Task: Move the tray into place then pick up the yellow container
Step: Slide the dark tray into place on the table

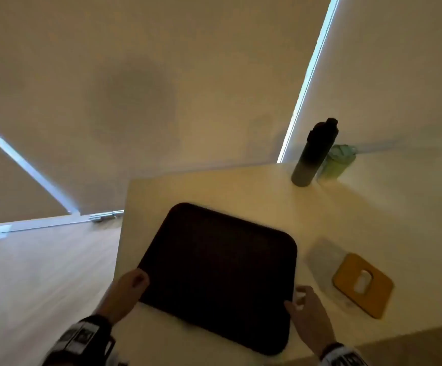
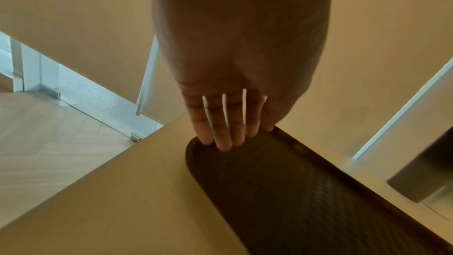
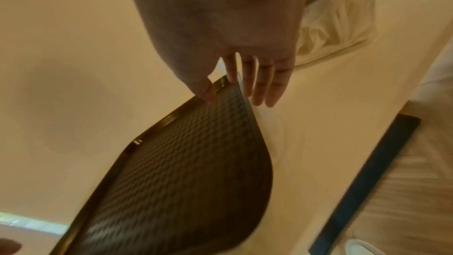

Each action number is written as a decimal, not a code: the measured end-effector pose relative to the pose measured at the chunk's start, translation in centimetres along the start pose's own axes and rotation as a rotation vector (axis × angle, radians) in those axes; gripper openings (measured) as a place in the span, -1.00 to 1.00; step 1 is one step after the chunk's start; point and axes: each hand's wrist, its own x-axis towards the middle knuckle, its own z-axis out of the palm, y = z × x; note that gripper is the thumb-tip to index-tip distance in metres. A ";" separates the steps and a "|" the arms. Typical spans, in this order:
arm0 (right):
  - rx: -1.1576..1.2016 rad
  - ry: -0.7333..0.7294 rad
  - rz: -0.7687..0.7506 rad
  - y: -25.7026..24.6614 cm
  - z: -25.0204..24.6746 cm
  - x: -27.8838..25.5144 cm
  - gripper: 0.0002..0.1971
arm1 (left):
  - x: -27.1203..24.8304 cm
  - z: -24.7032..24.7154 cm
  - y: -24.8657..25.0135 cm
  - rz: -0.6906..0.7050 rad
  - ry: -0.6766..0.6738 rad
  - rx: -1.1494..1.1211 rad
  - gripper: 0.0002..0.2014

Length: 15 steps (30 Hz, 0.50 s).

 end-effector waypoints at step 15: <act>-0.007 0.222 -0.007 -0.7 0.1 9.4 -0.50 | 12.9 1.0 1.5 -0.114 -0.008 0.151 -0.48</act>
